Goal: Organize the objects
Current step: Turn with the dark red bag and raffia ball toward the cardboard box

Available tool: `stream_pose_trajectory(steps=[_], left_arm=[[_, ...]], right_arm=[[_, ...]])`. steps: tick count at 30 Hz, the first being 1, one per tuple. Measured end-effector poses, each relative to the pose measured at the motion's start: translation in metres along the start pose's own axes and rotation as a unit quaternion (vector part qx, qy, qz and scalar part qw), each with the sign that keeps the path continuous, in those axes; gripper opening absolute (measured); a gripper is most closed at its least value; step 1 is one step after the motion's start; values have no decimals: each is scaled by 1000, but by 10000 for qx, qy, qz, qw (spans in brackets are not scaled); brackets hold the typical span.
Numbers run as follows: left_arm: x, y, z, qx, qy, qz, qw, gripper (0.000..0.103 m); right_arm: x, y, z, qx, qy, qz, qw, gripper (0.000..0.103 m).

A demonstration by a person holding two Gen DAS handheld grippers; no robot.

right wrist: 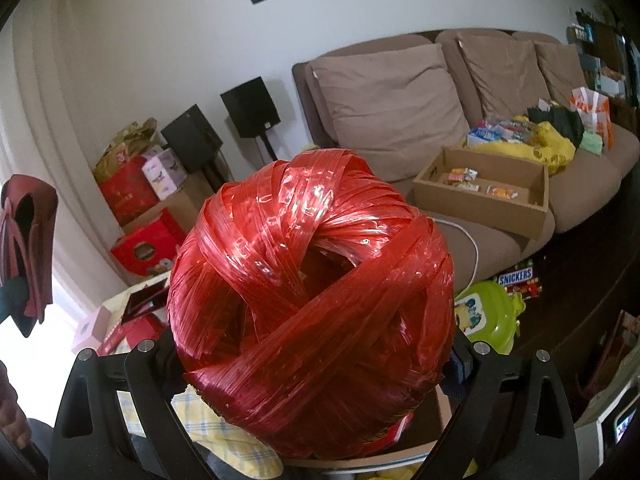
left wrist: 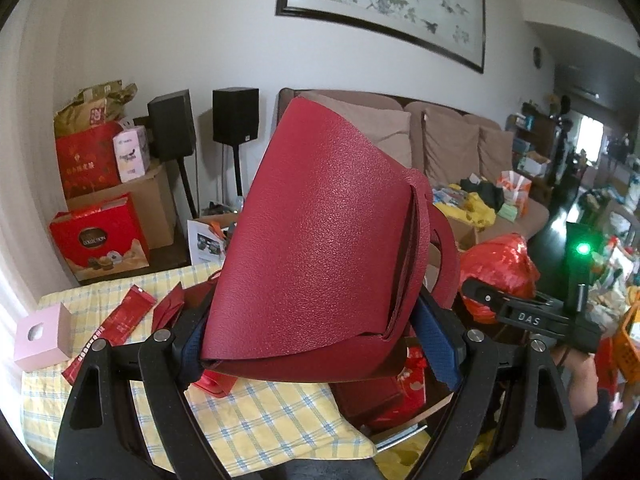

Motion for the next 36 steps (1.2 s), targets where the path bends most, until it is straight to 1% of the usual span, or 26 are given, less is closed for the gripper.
stream_pose_trajectory(steps=[8,14,27,36], left_arm=[[8,21,-6,164,-249,-217,9993,86],[9,32,0,234,-231,-316,9990,86],[-2,58,28,491,-186,-358,9980,86],[-1,85,40,565,-139,-529,9969,86]], right_arm=[[5,23,5,130,33,-177,9998,96],[5,35,14,311,42,-218,9993,96],[12,55,34,464,272,-373,9979,96],[12,57,50,627,400,-373,9965,96]])
Point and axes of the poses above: each gripper's, at about its wrist camera, not at the fingertips, and y roughly the way its jaws point, z to its right, x to its underside, the point moved 5 cm from there along y, roughly the way its jaws point, and after that the axes turned 11 degrees about y, right-handed, at the moved point
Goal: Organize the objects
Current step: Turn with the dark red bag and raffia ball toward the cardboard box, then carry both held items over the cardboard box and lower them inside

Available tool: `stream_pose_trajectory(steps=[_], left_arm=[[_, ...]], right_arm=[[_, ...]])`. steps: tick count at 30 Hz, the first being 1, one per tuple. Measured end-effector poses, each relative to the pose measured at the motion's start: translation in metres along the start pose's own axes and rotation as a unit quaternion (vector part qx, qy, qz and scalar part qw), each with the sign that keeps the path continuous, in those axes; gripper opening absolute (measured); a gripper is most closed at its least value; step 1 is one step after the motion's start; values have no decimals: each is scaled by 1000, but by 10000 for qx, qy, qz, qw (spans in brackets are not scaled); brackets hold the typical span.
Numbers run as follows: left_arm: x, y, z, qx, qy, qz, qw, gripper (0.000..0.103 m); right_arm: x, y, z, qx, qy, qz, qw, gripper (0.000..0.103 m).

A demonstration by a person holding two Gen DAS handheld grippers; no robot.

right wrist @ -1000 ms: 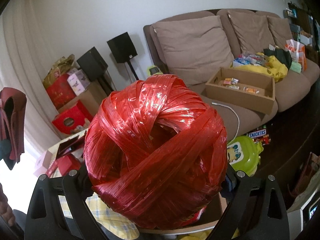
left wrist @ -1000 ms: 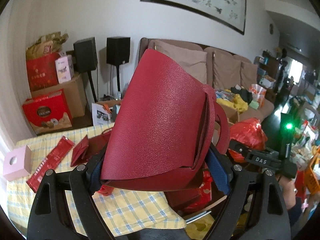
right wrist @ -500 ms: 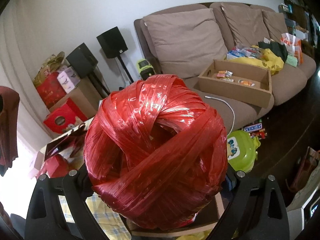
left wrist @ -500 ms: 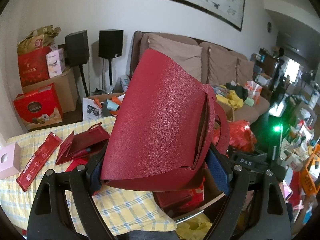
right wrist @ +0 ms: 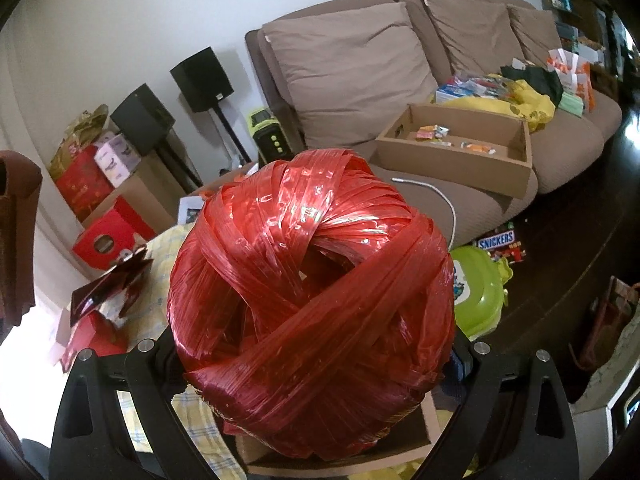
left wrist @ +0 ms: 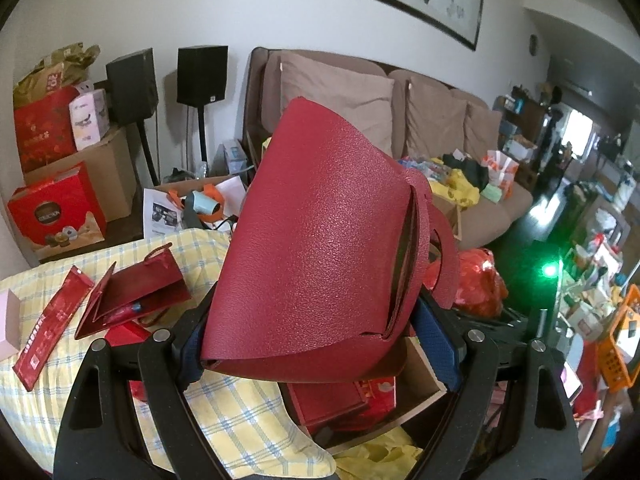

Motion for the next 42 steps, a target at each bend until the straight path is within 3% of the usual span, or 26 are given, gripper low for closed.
stream_pose_trajectory(steps=[11,15,18,34,42], left_arm=[[19,51,4,41,-66,-332,9994,86],[28,76,2,326,-372,-578,9971,86],[29,91,0,274,-389,-628,9969,86],[17,135,-6,106,-178,-469,9987,86],[9,148,-17,-148,-273,-144,9994,86]], right_arm=[[-1,8,18,-136,232,-122,9996,96],[4,14,20,-138,172,-159,9996,96],[8,20,23,-138,186,-216,9995,96],[18,42,14,97,-238,-47,9997,96],[3,52,20,200,-37,-105,9997,96]])
Point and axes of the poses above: each gripper's, at about its wrist camera, not at the fingertips, and y roughly the way its jaws point, z to its right, x to its underside, the point moved 5 cm from there along y, roughly the way its jaws point, and after that the axes turned 11 degrees about y, right-handed, at the moved point
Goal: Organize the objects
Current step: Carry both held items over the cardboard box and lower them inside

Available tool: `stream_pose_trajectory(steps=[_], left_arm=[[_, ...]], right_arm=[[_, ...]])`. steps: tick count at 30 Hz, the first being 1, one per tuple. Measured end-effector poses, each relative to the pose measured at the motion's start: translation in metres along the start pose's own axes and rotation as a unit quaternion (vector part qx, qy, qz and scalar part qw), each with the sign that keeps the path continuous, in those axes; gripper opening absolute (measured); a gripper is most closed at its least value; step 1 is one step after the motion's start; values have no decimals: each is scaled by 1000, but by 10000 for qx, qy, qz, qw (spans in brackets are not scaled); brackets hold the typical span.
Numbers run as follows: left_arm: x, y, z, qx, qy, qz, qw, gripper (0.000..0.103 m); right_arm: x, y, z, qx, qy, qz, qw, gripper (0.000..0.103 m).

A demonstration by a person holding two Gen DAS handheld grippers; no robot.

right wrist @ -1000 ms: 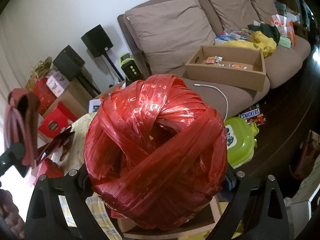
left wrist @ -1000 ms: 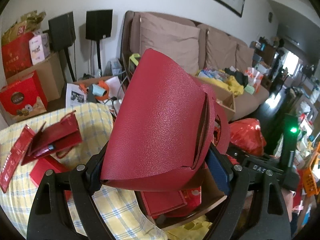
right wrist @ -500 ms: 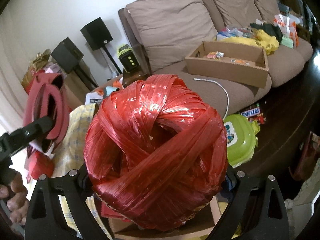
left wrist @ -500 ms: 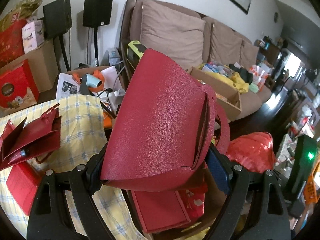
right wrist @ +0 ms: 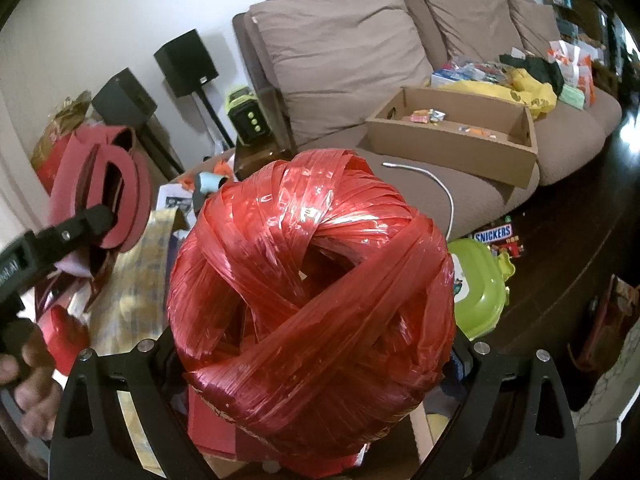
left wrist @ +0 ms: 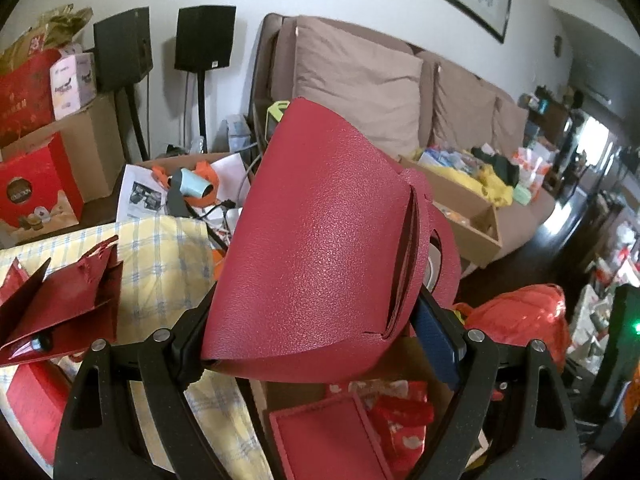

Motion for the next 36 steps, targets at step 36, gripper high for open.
stream_pose_trajectory(steps=[36], left_arm=[[-9,-16,-36,-139,-400,549,9976,86]], right_arm=[[0,9,-15,533,-658,-67,9964,96]])
Point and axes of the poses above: each gripper's, at about its wrist camera, not at the fingertips, and y roughly the way its jaws point, z to its right, x to its underside, the point moved 5 cm from there along y, roughly the way its jaws point, and after that the axes turned 11 degrees about y, right-handed, at the moved point
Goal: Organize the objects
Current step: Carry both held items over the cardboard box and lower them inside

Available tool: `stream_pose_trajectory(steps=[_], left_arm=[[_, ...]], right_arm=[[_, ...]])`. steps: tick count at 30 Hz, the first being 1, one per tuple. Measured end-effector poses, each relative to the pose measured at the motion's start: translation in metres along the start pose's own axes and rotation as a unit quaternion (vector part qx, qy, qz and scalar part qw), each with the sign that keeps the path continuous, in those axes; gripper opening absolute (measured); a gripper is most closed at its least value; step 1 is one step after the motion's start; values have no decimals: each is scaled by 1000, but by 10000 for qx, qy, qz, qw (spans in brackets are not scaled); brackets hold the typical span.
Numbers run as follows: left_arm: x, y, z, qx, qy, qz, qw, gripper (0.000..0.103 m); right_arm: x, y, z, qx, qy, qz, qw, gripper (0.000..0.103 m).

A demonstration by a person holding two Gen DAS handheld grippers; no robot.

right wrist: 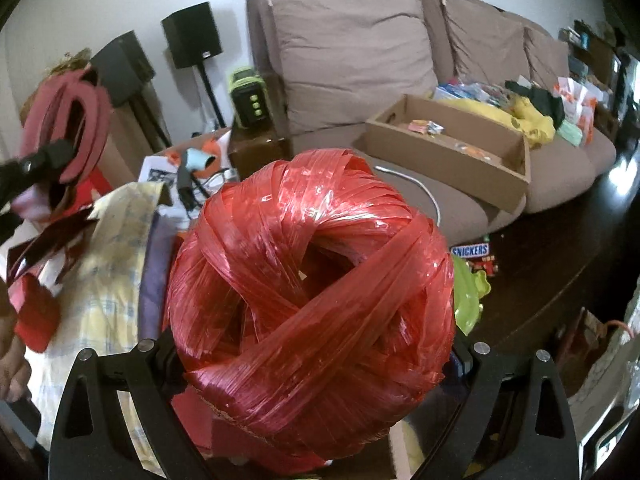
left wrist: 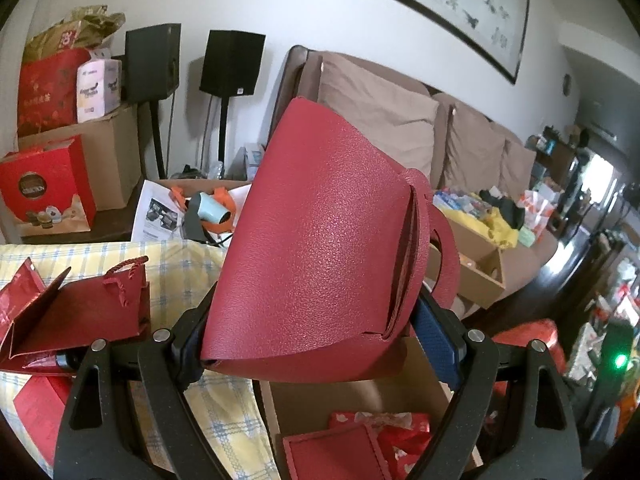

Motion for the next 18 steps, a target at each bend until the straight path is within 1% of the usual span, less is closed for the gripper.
stream_pose_trajectory(steps=[3,5,8,10,13,14,18], left_arm=[[-1,-1,-3,-56,-91,17,9999,86],[-3,-3,-5,13,-149,62,9999,86],[-4,-5,-7,-17,-137,66,9999,86],[-3,-4,-7,10,-123,54,9999,86],[0,0,-8,-3,-173,21,9998,86],[1,2,-9,-7,-197,8,9998,86],[6,10,-10,-8,-195,-103,9998,86]], right_arm=[[-13,-10,0,-106,58,159,9998,96],[-20,-15,-3,-97,22,231,9997,96],[-27,-19,-9,-80,-21,284,9996,96],[-29,-19,-12,-46,-83,300,9995,96],[-33,-15,-22,156,-309,346,9988,96],[-34,-14,-26,163,-401,377,9984,96],[-32,-8,-33,16,-420,292,9987,96]])
Point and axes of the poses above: each gripper's, at about its wrist camera, not at the fingertips, and y roughly the way its jaws point, z to its right, x to its underside, the point moved 5 cm from there along y, roughly the way its jaws point, and after that the axes turned 11 degrees about y, right-handed, at the moved point
